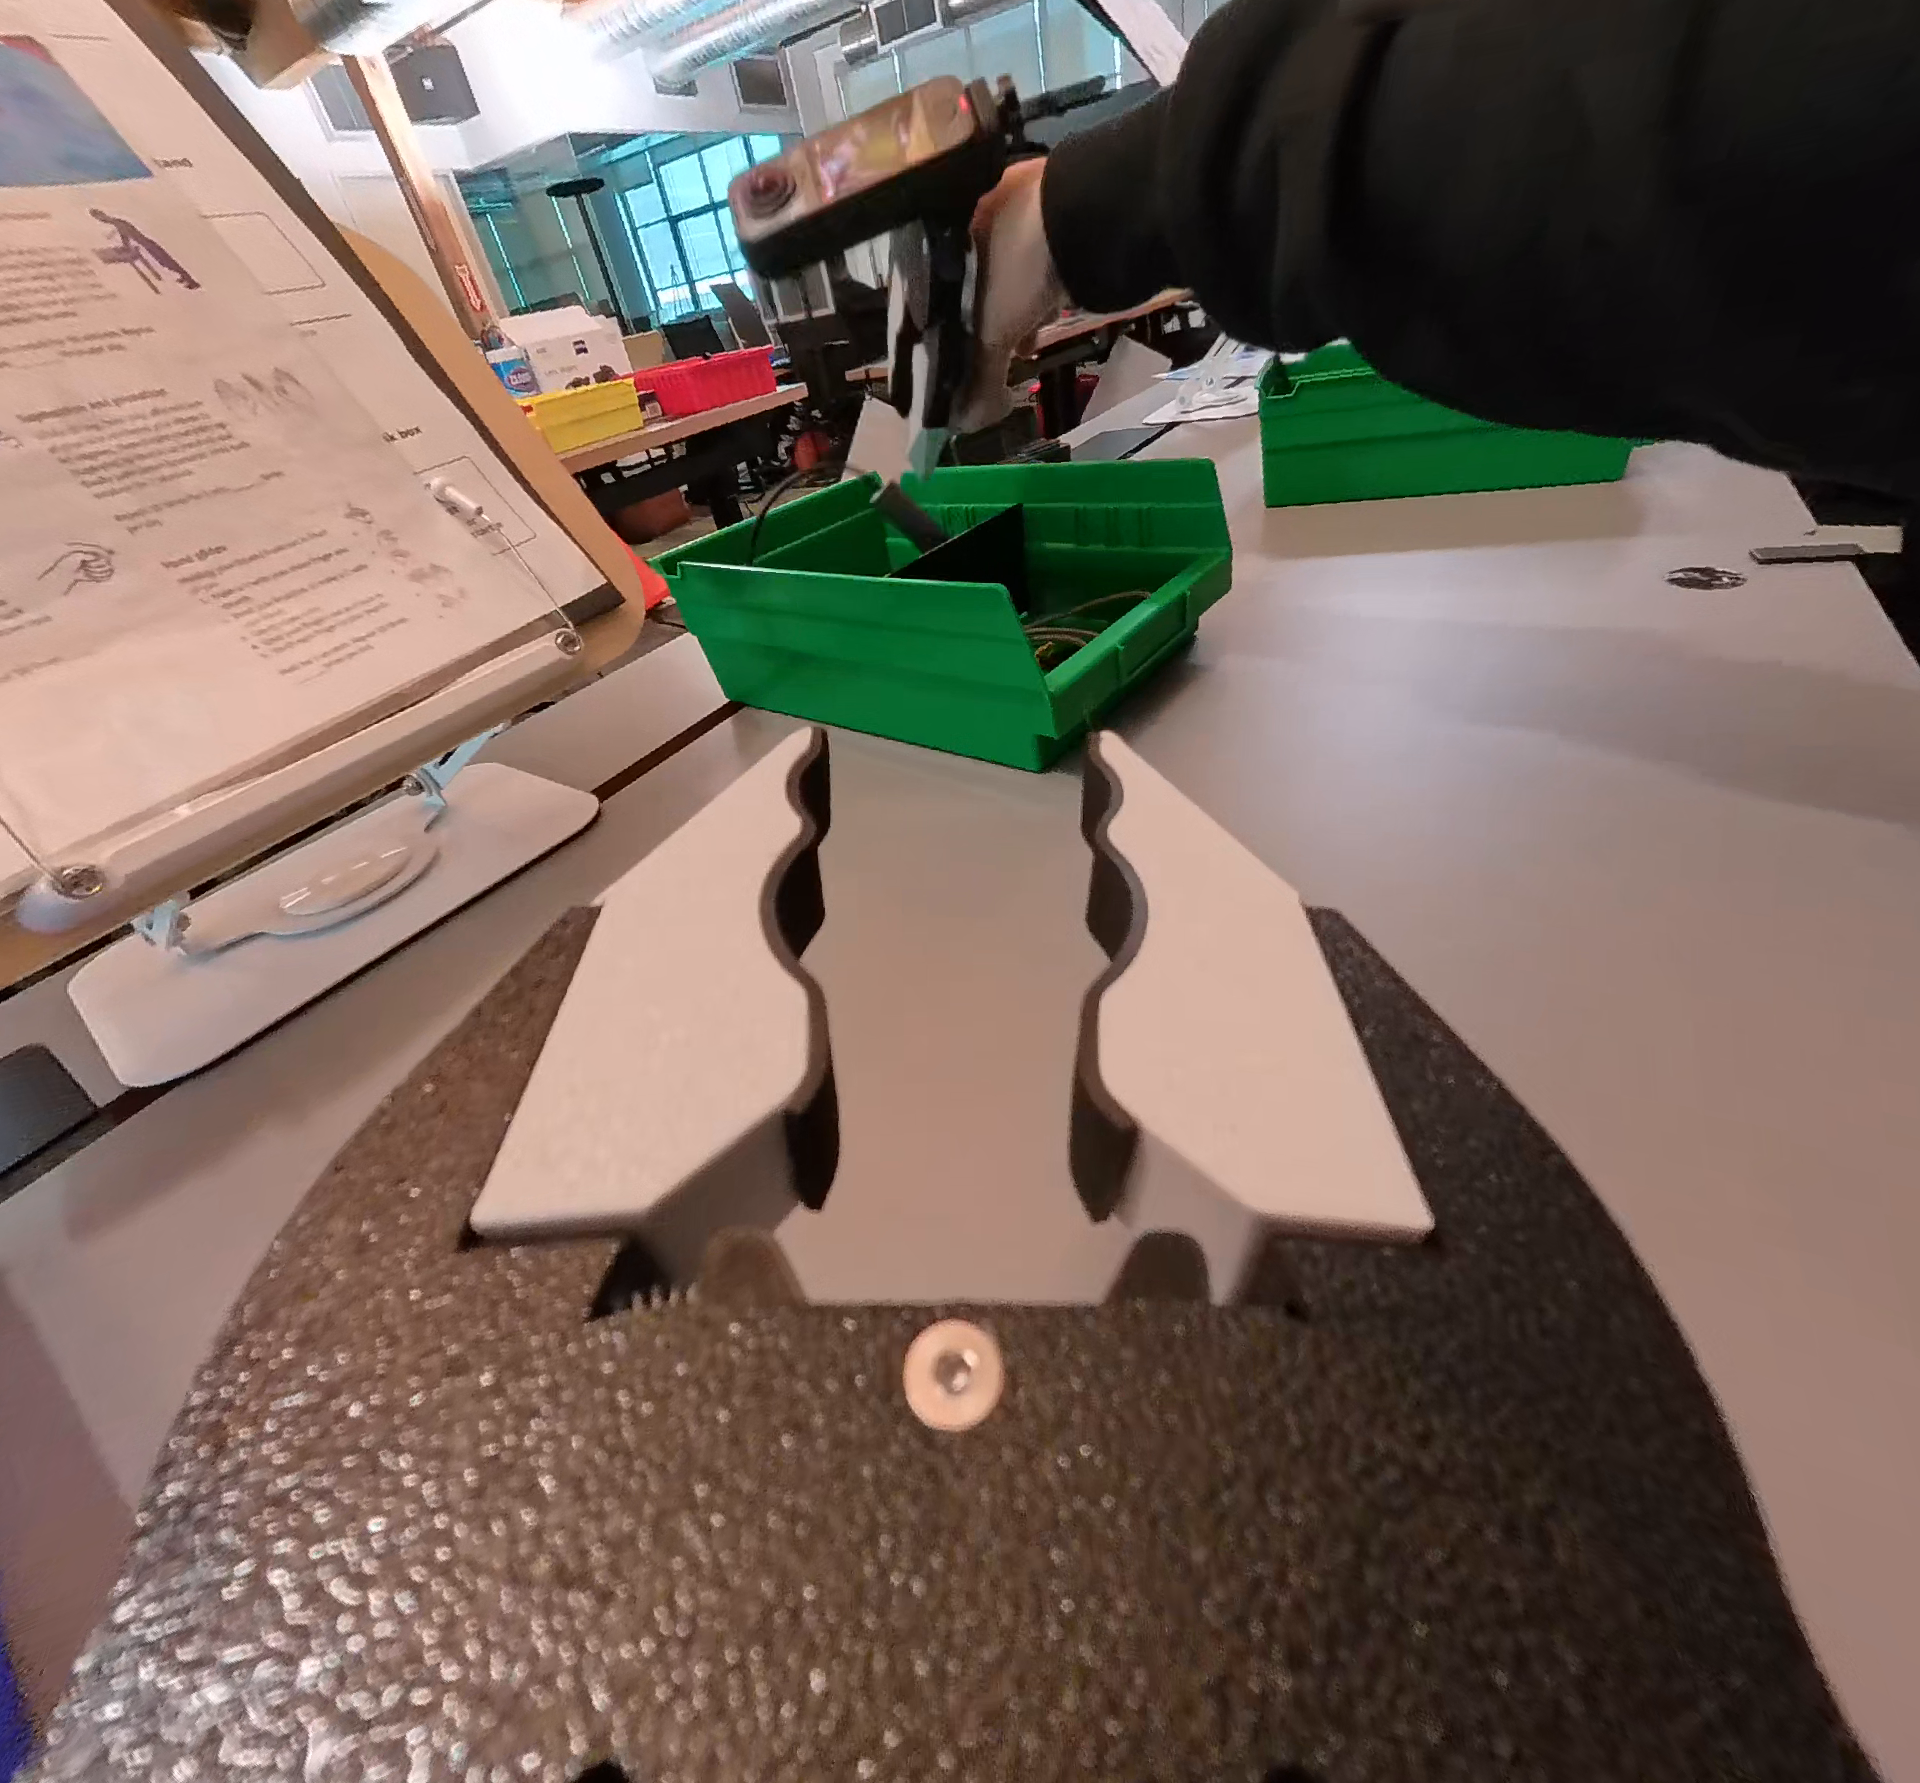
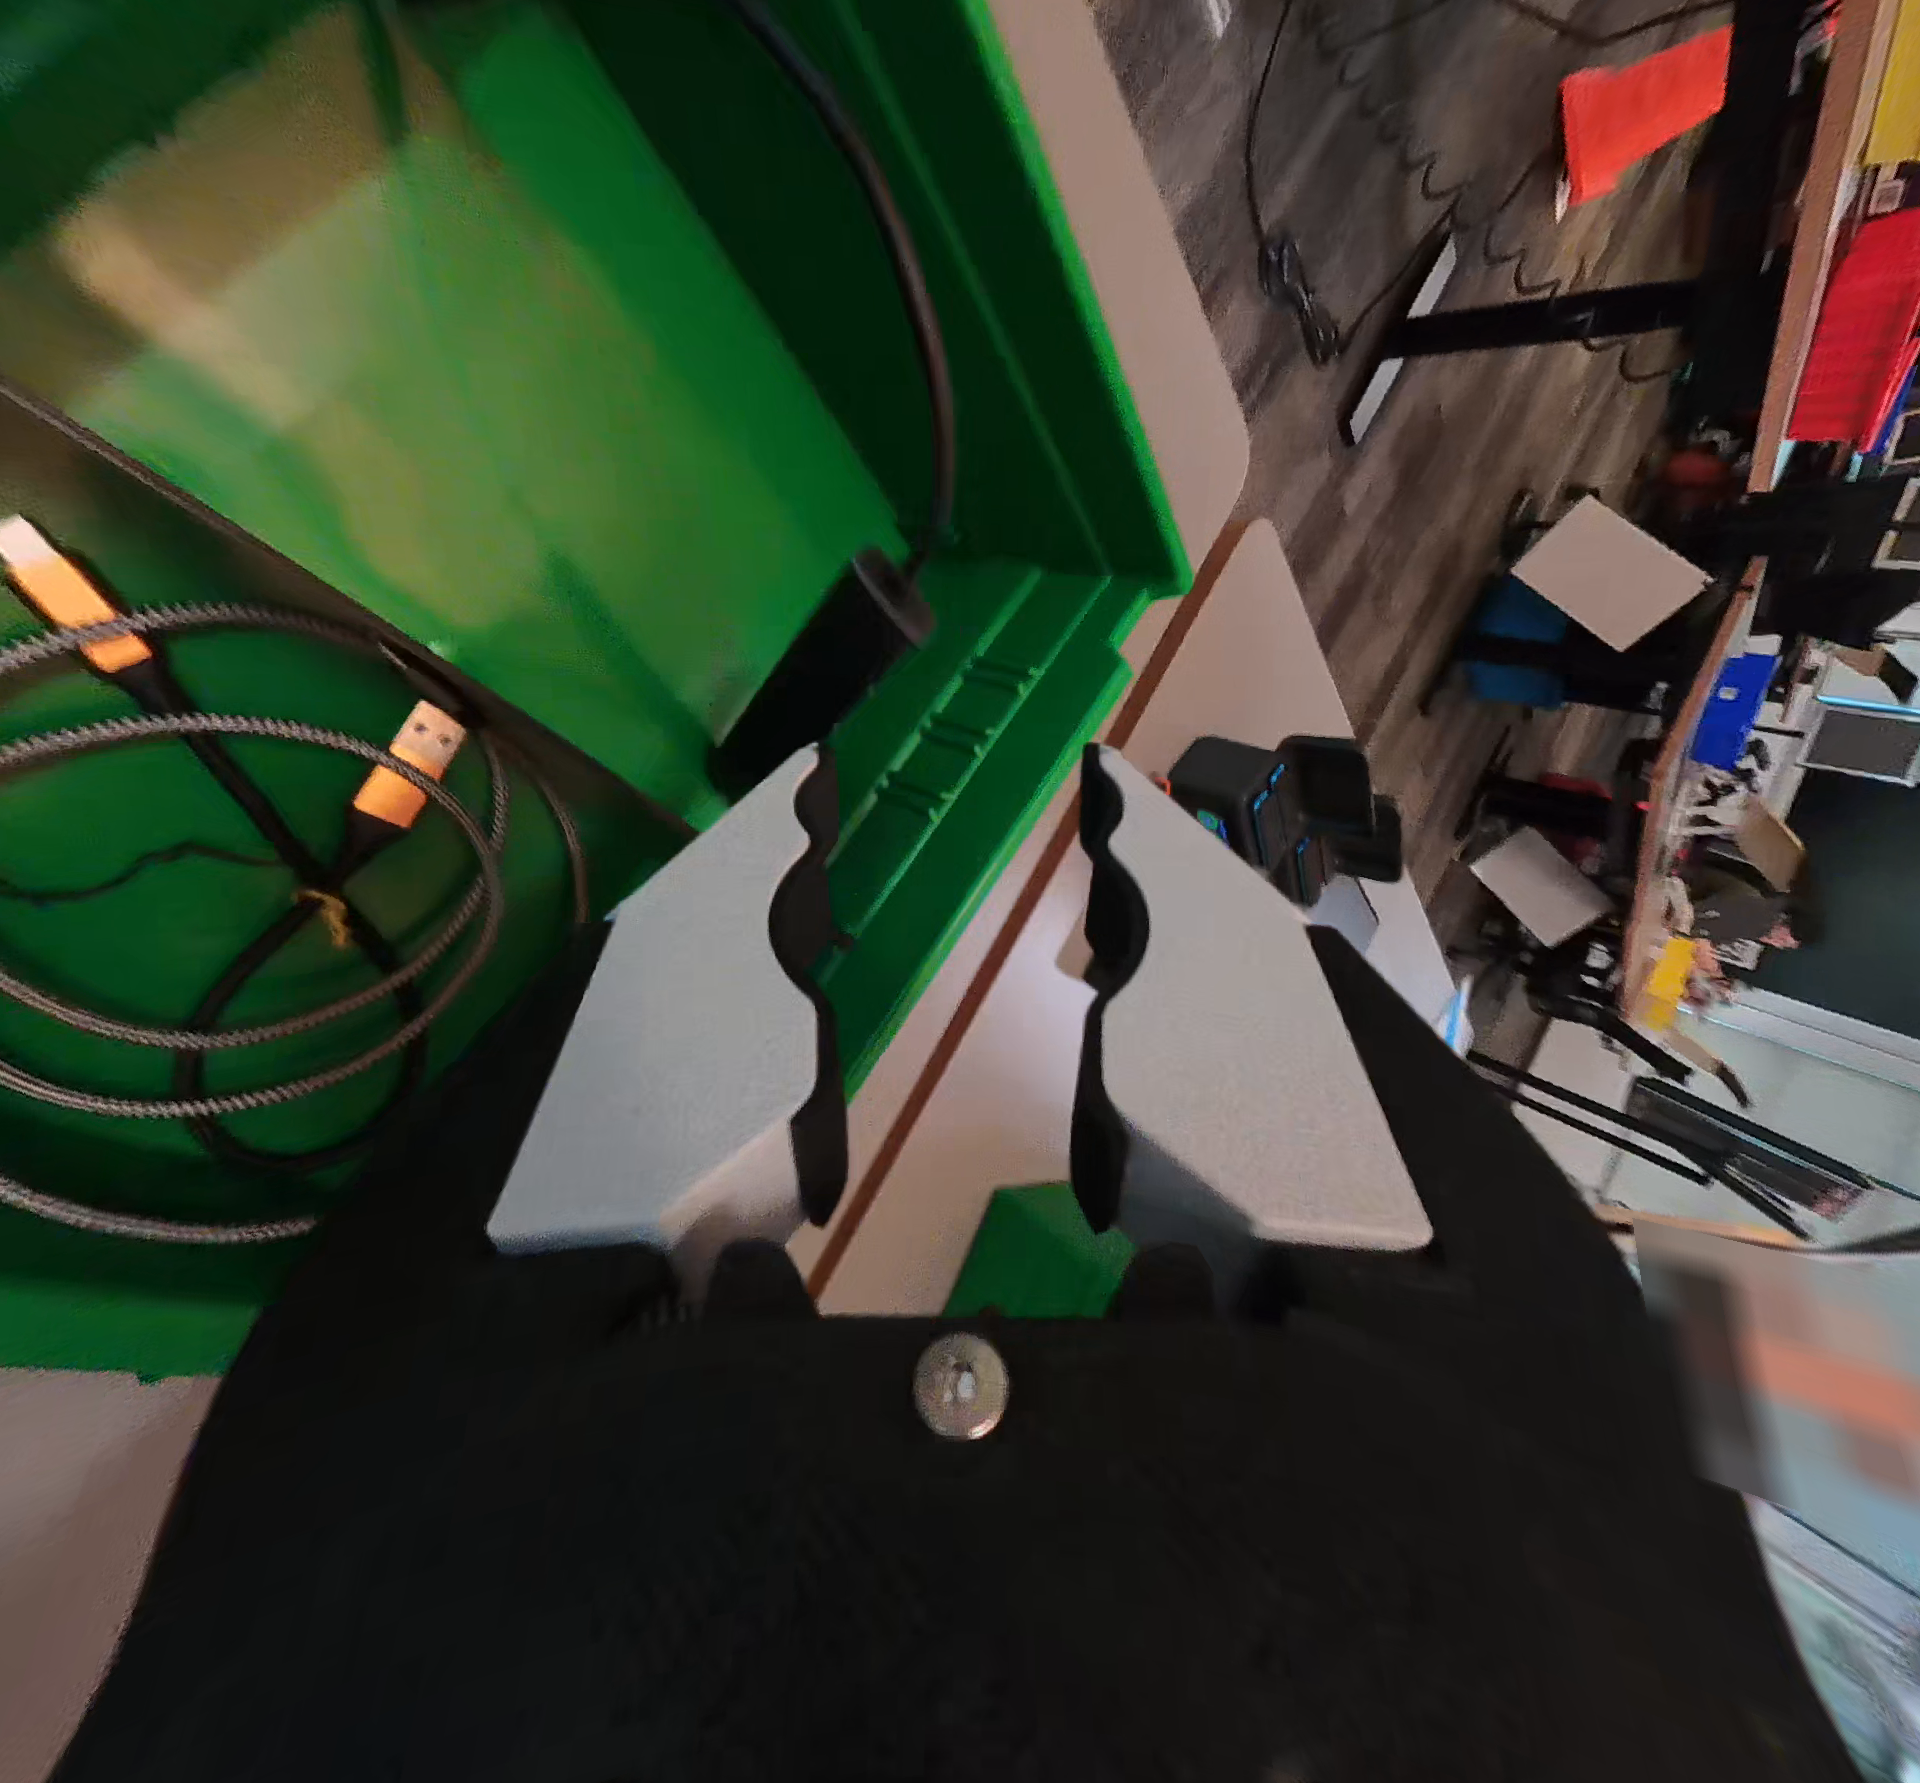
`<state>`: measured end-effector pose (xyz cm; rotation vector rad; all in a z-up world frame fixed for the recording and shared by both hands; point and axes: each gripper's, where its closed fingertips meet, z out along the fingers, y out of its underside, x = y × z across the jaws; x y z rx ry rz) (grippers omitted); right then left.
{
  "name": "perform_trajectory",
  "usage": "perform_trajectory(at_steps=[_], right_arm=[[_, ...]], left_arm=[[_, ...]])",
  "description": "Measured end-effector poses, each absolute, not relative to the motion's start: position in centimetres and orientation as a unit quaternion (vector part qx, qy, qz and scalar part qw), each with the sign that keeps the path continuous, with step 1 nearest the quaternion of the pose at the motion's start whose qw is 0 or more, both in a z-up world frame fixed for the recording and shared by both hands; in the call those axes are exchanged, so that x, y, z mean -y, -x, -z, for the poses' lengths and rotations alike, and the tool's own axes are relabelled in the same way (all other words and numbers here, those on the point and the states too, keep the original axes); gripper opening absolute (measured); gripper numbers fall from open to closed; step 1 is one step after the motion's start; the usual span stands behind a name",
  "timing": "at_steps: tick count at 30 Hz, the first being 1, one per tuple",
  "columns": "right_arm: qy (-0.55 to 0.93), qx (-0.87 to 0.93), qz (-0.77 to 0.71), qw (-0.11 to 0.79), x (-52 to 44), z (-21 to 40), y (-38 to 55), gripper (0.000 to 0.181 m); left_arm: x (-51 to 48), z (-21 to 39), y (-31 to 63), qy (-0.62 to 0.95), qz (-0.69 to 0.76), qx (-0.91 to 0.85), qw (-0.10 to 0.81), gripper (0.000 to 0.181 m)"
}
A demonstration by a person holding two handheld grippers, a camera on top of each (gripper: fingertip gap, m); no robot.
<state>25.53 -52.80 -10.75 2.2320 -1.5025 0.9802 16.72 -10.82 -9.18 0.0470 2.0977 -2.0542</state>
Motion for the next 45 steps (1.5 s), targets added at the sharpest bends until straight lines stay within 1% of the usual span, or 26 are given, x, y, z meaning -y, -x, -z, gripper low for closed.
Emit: perform_trajectory(at_steps=[5, 6, 7, 8, 10, 12, 13, 15, 16, 18, 20, 22, 23, 24, 25, 29, 31, 32, 34, 35, 37, 42, 45], right_arm=[[-0.749, 0.530, -0.387, 0.095, 50.8, 7.9, -25.7, 0.052], [-0.742, 0.530, -0.404, 0.072, 49.3, 7.5, -25.8, 0.052], [-0.738, 0.527, -0.420, 0.032, 47.1, 7.2, -26.0, 0.053], [-0.738, 0.521, -0.429, -0.028, 44.0, 7.3, -26.2, 0.054], [-0.733, 0.497, -0.426, -0.183, 36.1, 7.6, -26.4, 0.055], [-0.722, 0.455, -0.402, -0.330, 27.9, 7.9, -25.6, 0.062], [-0.711, 0.434, -0.394, -0.388, 24.4, 7.9, -25.0, 0.064], [-0.694, 0.399, -0.398, -0.448, 19.8, 8.7, -24.0, 0.071], [-0.692, 0.386, -0.405, -0.456, 18.4, 9.6, -23.5, 0.074], [-0.696, 0.355, -0.440, -0.442, 17.0, 11.4, -22.8, 0.081], [-0.692, 0.331, -0.484, -0.421, 17.1, 12.8, -22.2, 0.080], [-0.706, 0.311, -0.478, -0.421, 16.6, 13.8, -21.5, 0.079], [-0.714, 0.306, -0.465, -0.424, 16.4, 14.2, -21.3, 0.079], [-0.714, 0.308, -0.460, -0.428, 16.4, 14.5, -21.2, 0.078], [-0.712, 0.313, -0.458, -0.431, 16.5, 14.6, -21.3, 0.077], [-0.718, 0.308, -0.450, -0.432, 16.1, 14.8, -21.2, 0.076], [-0.722, 0.307, -0.451, -0.427, 16.1, 15.0, -21.2, 0.075], [-0.724, 0.306, -0.450, -0.424, 16.0, 15.1, -21.2, 0.075], [-0.730, 0.304, -0.449, -0.416, 16.0, 15.4, -21.2, 0.074], [-0.734, 0.304, -0.450, -0.408, 16.1, 15.6, -21.2, 0.074], [-0.737, 0.307, -0.449, -0.400, 16.2, 15.8, -21.3, 0.074], [-0.730, 0.317, -0.437, -0.418, 16.1, 15.7, -21.3, 0.073], [-0.731, 0.318, -0.437, -0.417, 16.3, 15.8, -21.3, 0.073]], left_arm=[[10.9, 9.3, -16.8, -0.013, 0.693, -0.714, 0.100, 0.045], [10.9, 9.3, -16.7, -0.015, 0.693, -0.714, 0.101, 0.045], [10.9, 9.3, -16.7, -0.016, 0.693, -0.713, 0.102, 0.045], [10.9, 9.3, -16.7, -0.015, 0.692, -0.715, 0.103, 0.045], [10.9, 9.4, -16.7, -0.013, 0.688, -0.718, 0.102, 0.045], [10.8, 9.4, -16.8, -0.010, 0.690, -0.717, 0.099, 0.045], [10.7, 9.3, -16.9, -0.006, 0.690, -0.717, 0.099, 0.045], [10.3, 9.2, -17.4, 0.002, 0.684, -0.722, 0.108, 0.046], [9.8, 9.0, -18.0, 0.010, 0.676, -0.727, 0.120, 0.046], [7.9, 8.1, -20.0, 0.039, 0.650, -0.743, 0.156, 0.046], [4.5, 7.5, -23.4, 0.099, 0.608, -0.760, 0.207, 0.046], [0.0, 8.0, -27.4, 0.182, 0.555, -0.773, 0.247, 0.048], [-2.1, 8.7, -29.0, 0.220, 0.534, -0.777, 0.250, 0.050], [-3.6, 9.6, -30.3, 0.257, 0.524, -0.777, 0.235, 0.051], [-4.6, 10.6, -31.1, 0.291, 0.525, -0.776, 0.196, 0.053], [-5.4, 13.3, -32.5, 0.393, 0.564, -0.725, -0.037, 0.060], [-5.8, 14.2, -33.4, 0.434, 0.566, -0.690, -0.121, 0.058], [-5.9, 14.6, -33.9, 0.452, 0.565, -0.673, -0.150, 0.051], [-6.0, 15.0, -34.6, 0.475, 0.556, -0.656, -0.188, 0.041], [-5.9, 15.1, -34.7, 0.478, 0.547, -0.657, -0.201, 0.041], [-5.6, 15.3, -34.5, 0.467, 0.521, -0.687, -0.198, 0.046], [-4.8, 16.8, -34.5, 0.461, 0.448, -0.741, -0.195, 0.058], [-4.0, 17.2, -34.8, 0.472, 0.434, -0.735, -0.220, 0.046]])
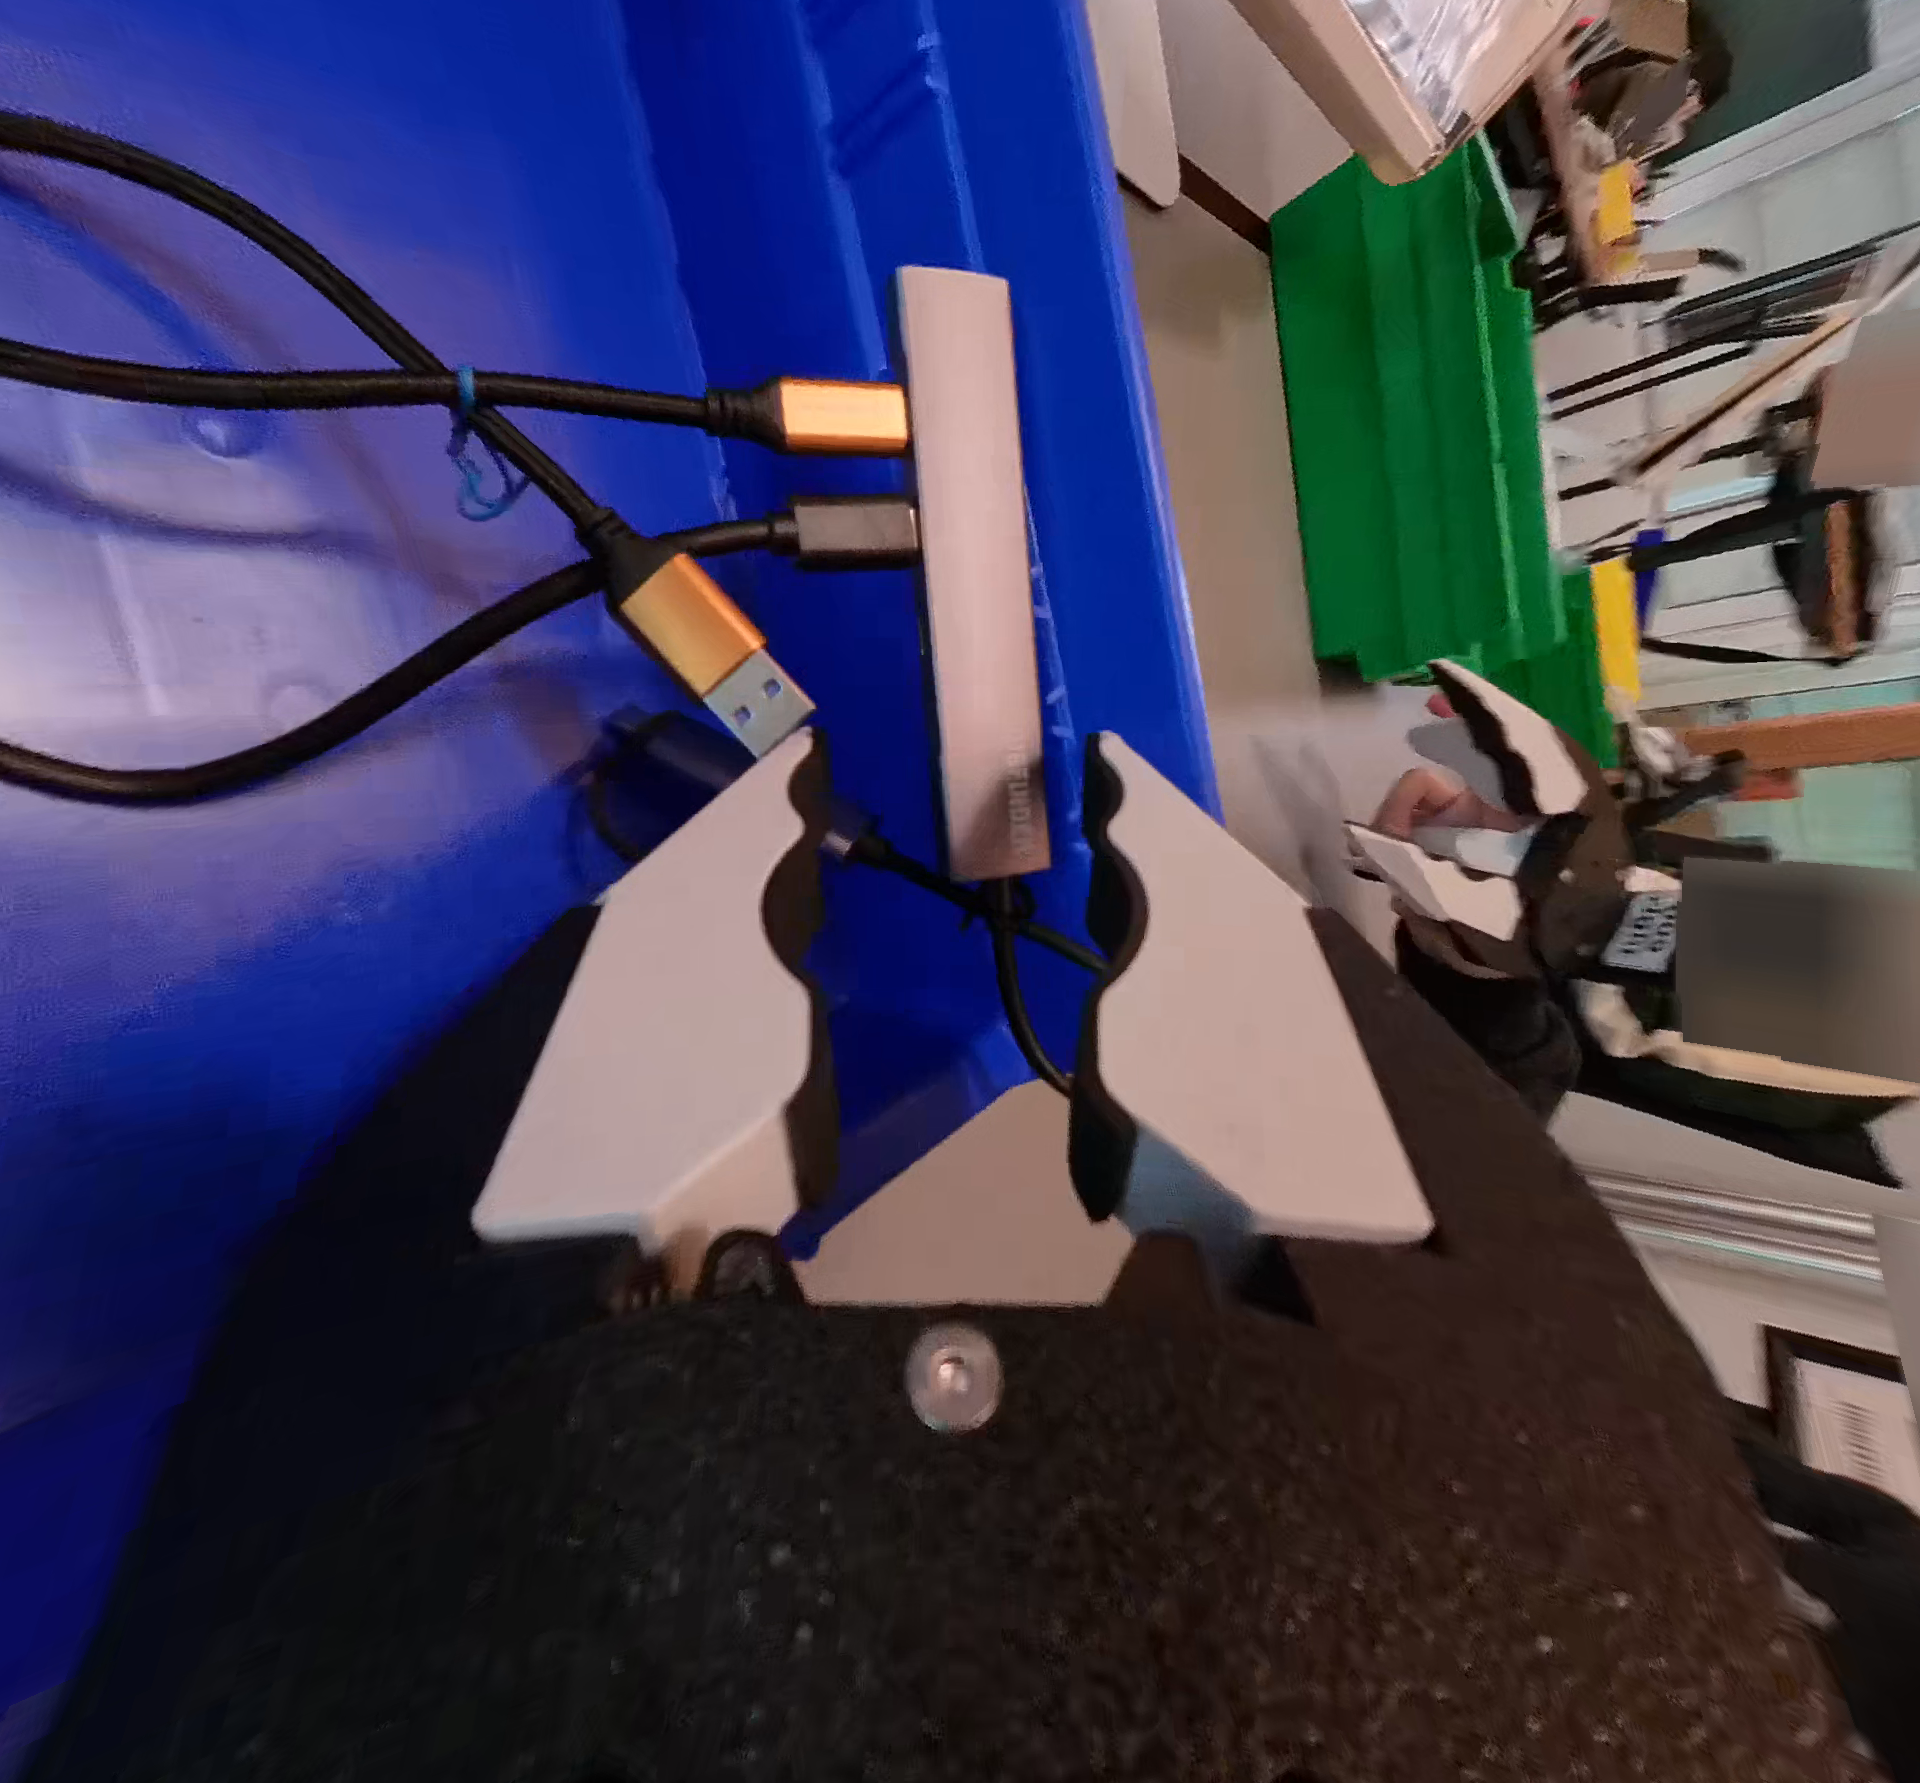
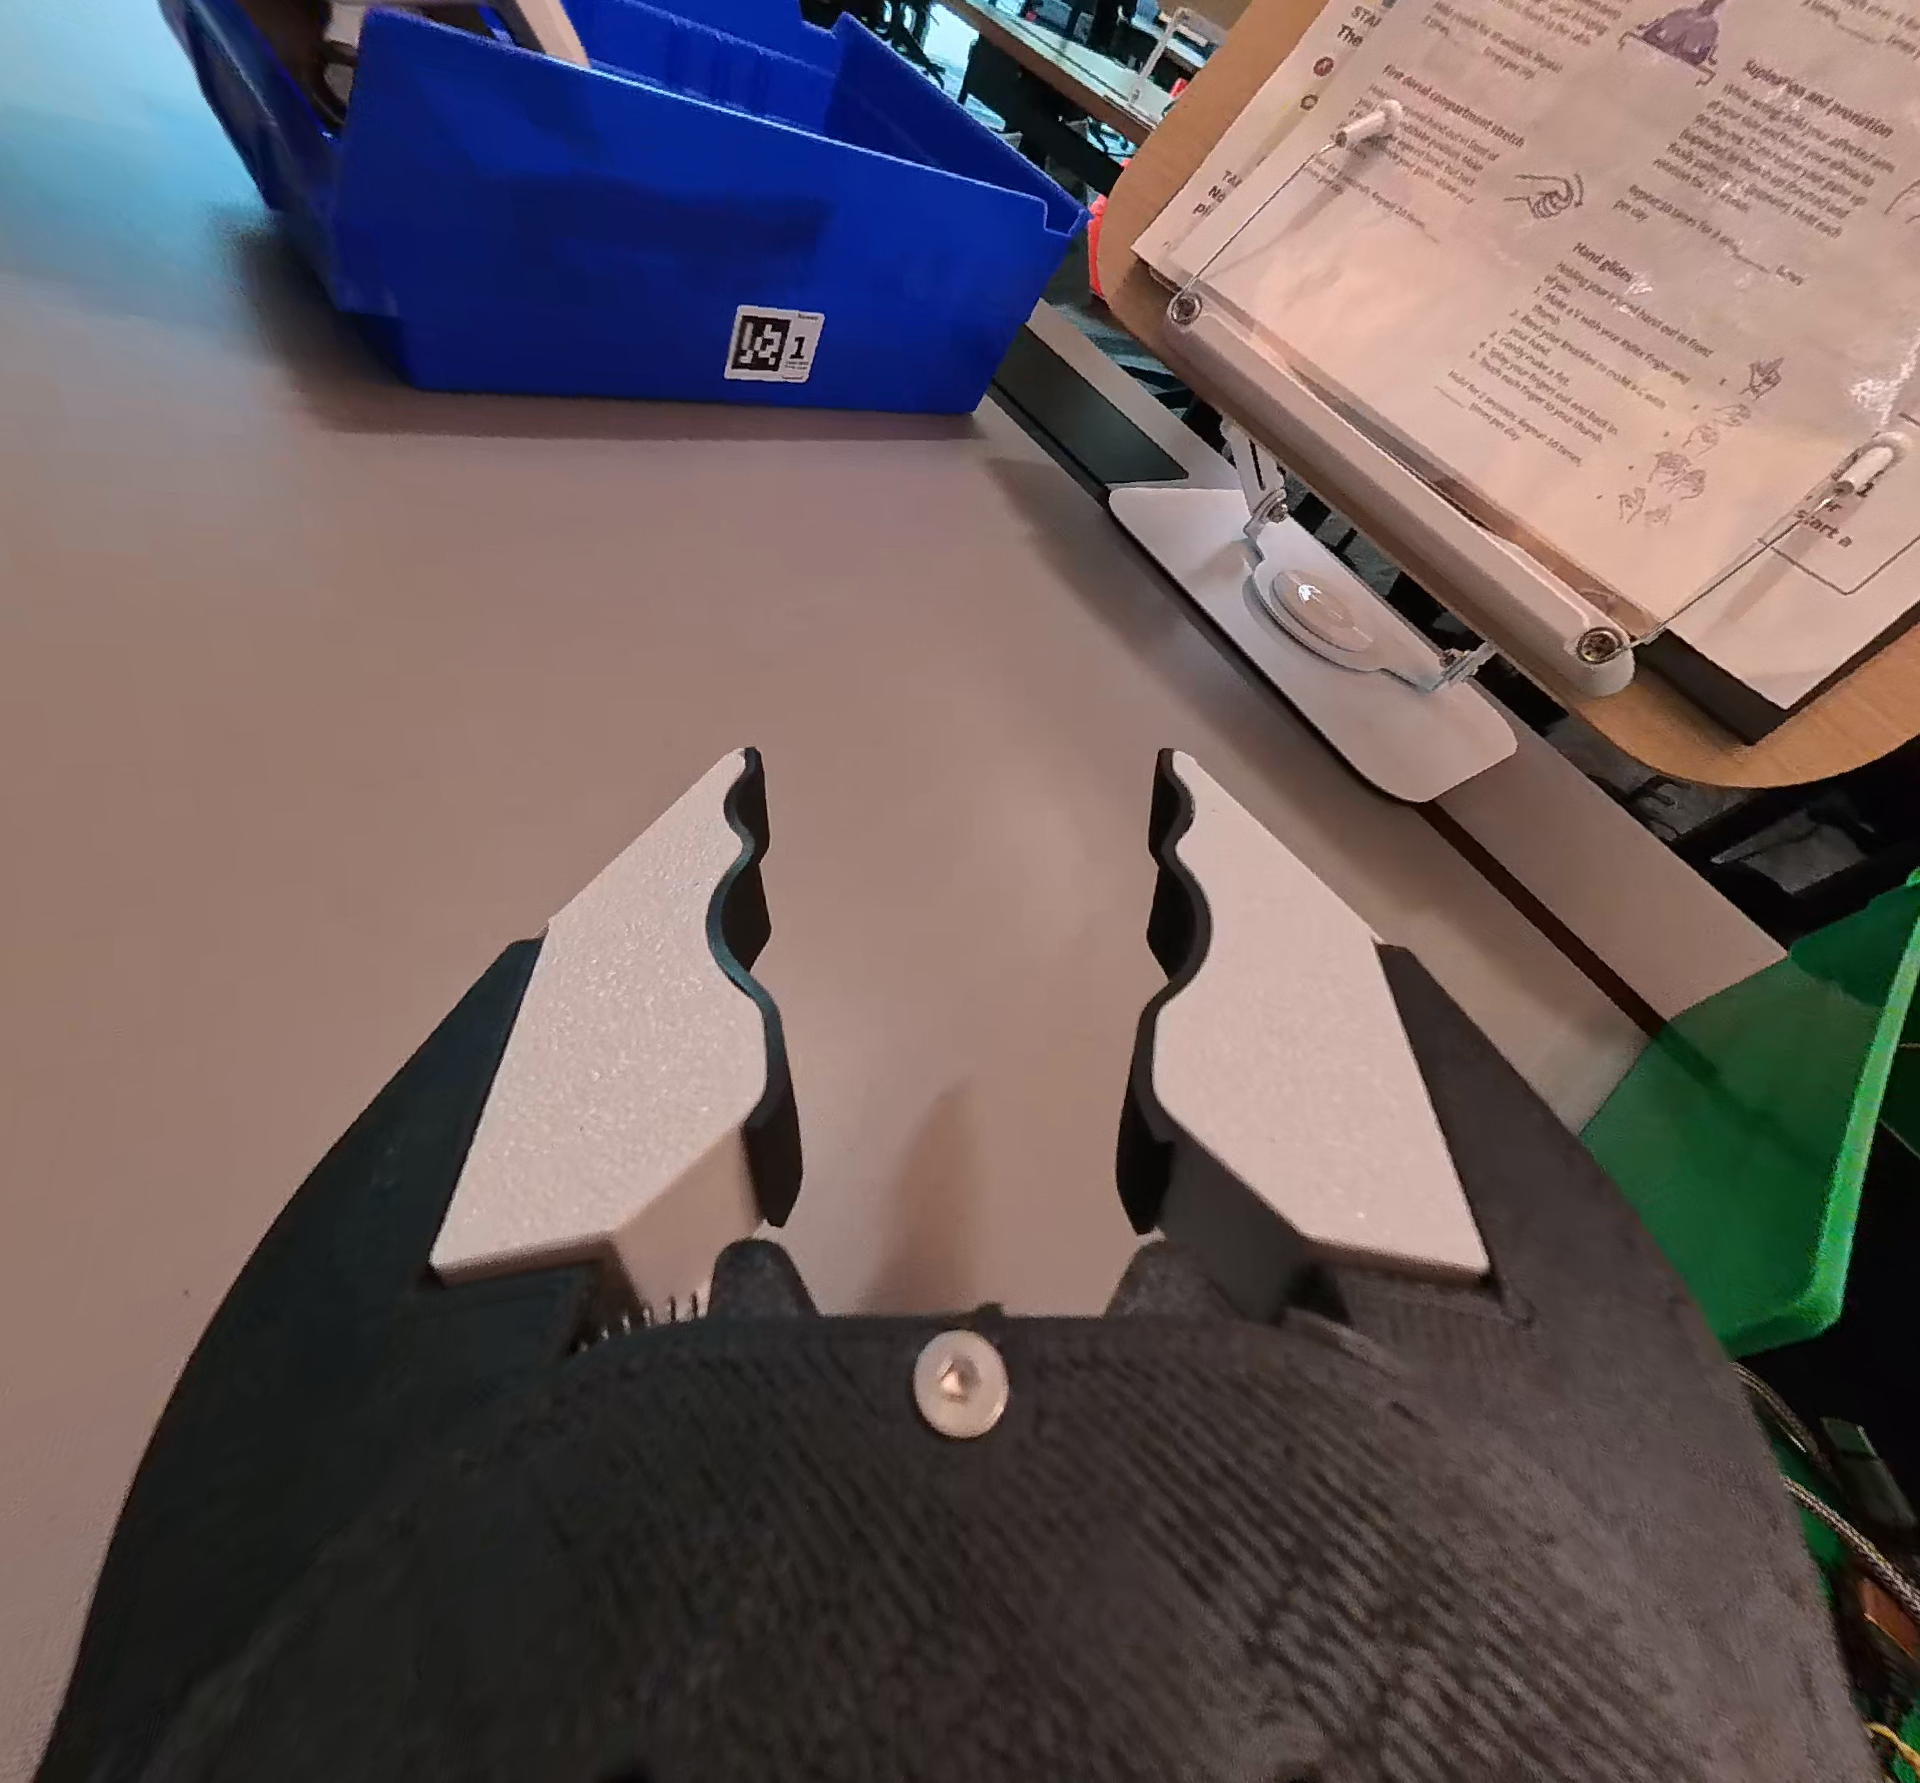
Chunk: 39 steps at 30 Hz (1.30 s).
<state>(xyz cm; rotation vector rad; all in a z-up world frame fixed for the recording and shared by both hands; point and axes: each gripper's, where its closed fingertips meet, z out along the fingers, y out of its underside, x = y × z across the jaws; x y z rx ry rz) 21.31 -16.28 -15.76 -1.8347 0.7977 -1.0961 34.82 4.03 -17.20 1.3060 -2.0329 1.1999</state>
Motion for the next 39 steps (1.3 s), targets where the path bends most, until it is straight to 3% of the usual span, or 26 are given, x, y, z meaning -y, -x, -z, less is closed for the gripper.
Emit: perform_trajectory(at_steps=[2, 10, 17, 22, 26, 30, 34, 39], right_arm=[[0.733, -0.317, 0.437, 0.414, 16.3, 15.8, -21.3, 0.073], [0.726, -0.314, 0.454, 0.412, 16.8, 15.0, -21.0, 0.071], [0.680, -0.322, 0.457, 0.474, 16.9, 12.5, -20.5, 0.069], [0.624, -0.266, 0.361, 0.640, 12.8, 8.1, -17.7, 0.077], [0.573, -0.248, 0.231, 0.746, 11.1, 5.1, -15.1, 0.080], [0.536, -0.219, 0.171, 0.798, 11.3, 2.6, -12.9, 0.063], [0.536, -0.235, 0.175, 0.792, 12.5, 2.7, -13.1, 0.054], [0.621, -0.262, 0.110, 0.731, 11.9, 6.8, -13.1, 0.014]], left_arm=[[-3.1, 16.6, -34.3, -0.464, -0.451, 0.709, 0.280, 0.027], [-2.9, 11.8, -32.8, -0.362, -0.600, 0.607, 0.373, 0.018], [-3.5, 5.9, -30.4, -0.252, -0.673, 0.663, 0.210, 0.018], [-1.1, 1.6, -25.8, -0.130, -0.644, 0.751, 0.069, 0.018], [2.5, 0.4, -20.3, -0.002, -0.591, 0.807, 0.015, 0.017], [5.8, 2.0, -16.5, 0.108, -0.515, 0.850, -0.035, 0.017], [8.2, 6.0, -14.8, 0.173, -0.426, 0.887, -0.040, 0.017], [9.3, 10.3, -14.0, 0.246, -0.339, 0.907, -0.035, 0.017]])
